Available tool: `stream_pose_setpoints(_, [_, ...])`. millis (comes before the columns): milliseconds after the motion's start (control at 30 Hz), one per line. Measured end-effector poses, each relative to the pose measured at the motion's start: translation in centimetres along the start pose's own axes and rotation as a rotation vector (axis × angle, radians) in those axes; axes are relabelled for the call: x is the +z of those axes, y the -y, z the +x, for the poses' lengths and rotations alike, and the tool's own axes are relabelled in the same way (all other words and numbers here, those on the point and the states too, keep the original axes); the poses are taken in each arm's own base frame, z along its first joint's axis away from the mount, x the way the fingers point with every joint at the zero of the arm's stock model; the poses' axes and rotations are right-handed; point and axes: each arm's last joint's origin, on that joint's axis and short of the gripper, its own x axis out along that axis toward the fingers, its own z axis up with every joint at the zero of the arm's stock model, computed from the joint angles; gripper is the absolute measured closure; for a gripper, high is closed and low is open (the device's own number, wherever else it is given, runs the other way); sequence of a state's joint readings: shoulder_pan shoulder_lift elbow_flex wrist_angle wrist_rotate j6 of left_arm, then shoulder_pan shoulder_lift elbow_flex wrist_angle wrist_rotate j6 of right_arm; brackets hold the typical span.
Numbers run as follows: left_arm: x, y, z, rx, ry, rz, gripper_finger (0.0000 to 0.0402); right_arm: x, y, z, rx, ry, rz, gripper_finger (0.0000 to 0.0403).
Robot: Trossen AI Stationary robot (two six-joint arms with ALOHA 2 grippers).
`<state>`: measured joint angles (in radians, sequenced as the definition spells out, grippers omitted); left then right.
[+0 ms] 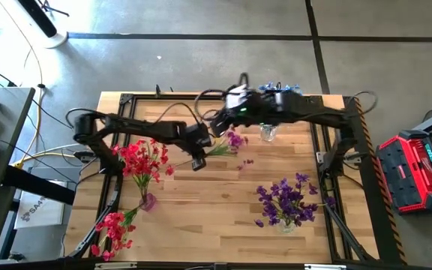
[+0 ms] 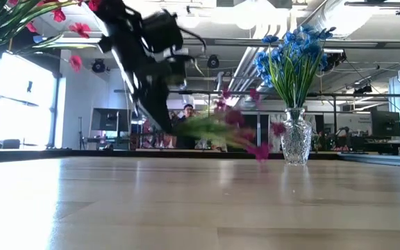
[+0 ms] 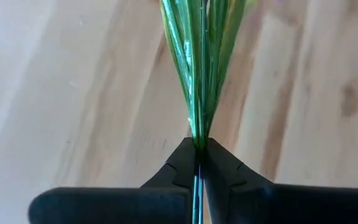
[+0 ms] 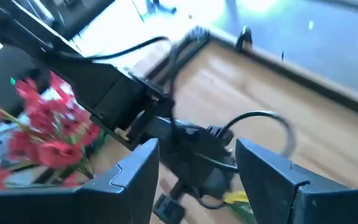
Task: Sort flowers into vase by color
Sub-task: Put the violet flower into the bottom transparent flower vase
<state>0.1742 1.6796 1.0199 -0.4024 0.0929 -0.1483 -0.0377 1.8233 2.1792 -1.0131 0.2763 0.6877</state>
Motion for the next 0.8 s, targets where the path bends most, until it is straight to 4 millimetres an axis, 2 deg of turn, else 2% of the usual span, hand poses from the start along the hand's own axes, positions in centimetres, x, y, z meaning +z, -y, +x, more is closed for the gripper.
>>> stream_pose_setpoints(267, [0.9,1.0,-8.5,-0.130,0.252,0.171,0.0401,0.8,0.1,-7.3,0.075,0.136,-0.017,0.0204])
stream_pose_setpoints(467, [0.1,1.7,-14.8,-0.190,0.456,0.289,0.0401,0.1,-1.5,-11.6,0.263,0.189,-0.074,0.0204])
stream_pose_setpoints(600, [-0.3,1.9,-18.0,-0.190,0.603,0.323,0.0401,-0.7,-2.9,-13.3,0.333,0.235,-0.151,0.0204])
stream_pose_setpoints(800, [0.5,1.3,-21.4,-0.182,0.866,0.231,0.0401,-1.8,-3.4,-13.5,0.252,0.244,-0.199,0.0204])
